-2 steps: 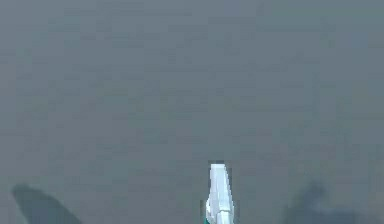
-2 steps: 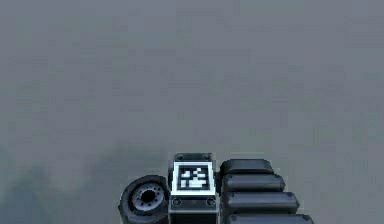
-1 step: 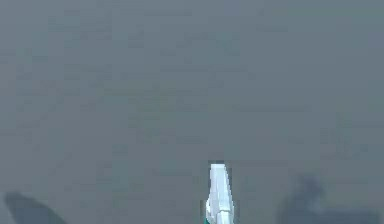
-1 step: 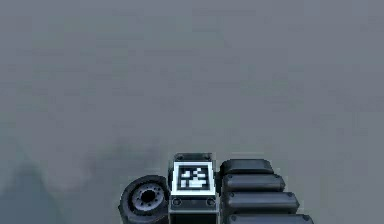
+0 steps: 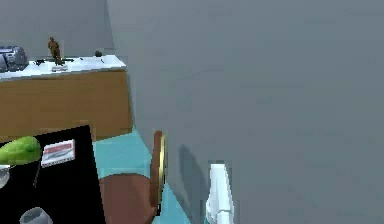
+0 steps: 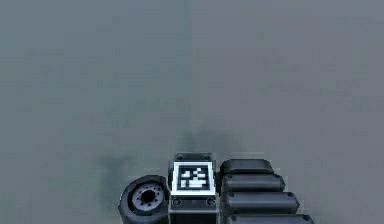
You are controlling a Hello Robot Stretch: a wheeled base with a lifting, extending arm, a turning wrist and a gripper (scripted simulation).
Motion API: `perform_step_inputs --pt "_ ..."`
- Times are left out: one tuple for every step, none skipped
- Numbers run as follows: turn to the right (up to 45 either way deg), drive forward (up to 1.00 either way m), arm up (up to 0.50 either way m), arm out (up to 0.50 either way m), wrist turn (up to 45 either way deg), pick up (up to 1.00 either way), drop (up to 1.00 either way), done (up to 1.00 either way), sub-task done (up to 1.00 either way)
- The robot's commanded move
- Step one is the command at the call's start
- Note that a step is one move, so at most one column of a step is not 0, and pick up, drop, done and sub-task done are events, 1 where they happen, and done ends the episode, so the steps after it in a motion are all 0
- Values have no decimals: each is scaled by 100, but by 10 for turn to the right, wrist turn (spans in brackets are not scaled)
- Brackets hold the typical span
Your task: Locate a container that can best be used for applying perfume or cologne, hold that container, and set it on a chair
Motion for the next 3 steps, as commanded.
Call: perform_step_inputs --pt "-30 0 0 0 0 0 0 0 0" --pt "0 45 0 0 0 0 0 0 0" --pt "-30 0 0 0 0 0 0 0 0"
